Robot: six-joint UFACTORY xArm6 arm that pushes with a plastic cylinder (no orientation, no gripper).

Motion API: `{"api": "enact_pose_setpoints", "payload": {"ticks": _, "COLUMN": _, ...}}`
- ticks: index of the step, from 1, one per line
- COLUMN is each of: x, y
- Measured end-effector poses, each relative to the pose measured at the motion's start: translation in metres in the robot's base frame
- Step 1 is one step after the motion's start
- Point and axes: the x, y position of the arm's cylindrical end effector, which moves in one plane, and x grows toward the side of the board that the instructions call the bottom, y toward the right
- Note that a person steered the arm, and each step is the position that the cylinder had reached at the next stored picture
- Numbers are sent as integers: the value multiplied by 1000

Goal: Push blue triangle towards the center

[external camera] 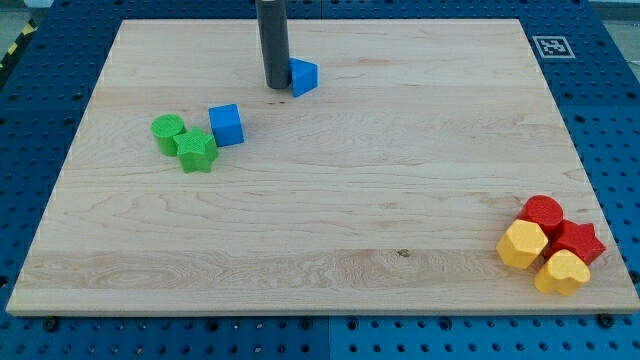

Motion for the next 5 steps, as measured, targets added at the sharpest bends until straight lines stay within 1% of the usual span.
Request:
{"api": "enact_pose_setpoints", "payload": {"ticks": 2, "x": 0, "y": 0}}
{"api": "enact_pose_setpoints", "payload": {"ticks": 3, "x": -7, "y": -21}}
{"api": "enact_pose_setpoints", "payload": {"ticks": 4, "x": -9, "y": -82}}
{"api": "enact_pose_setpoints", "payload": {"ticks": 5, "x": 1, "y": -160}}
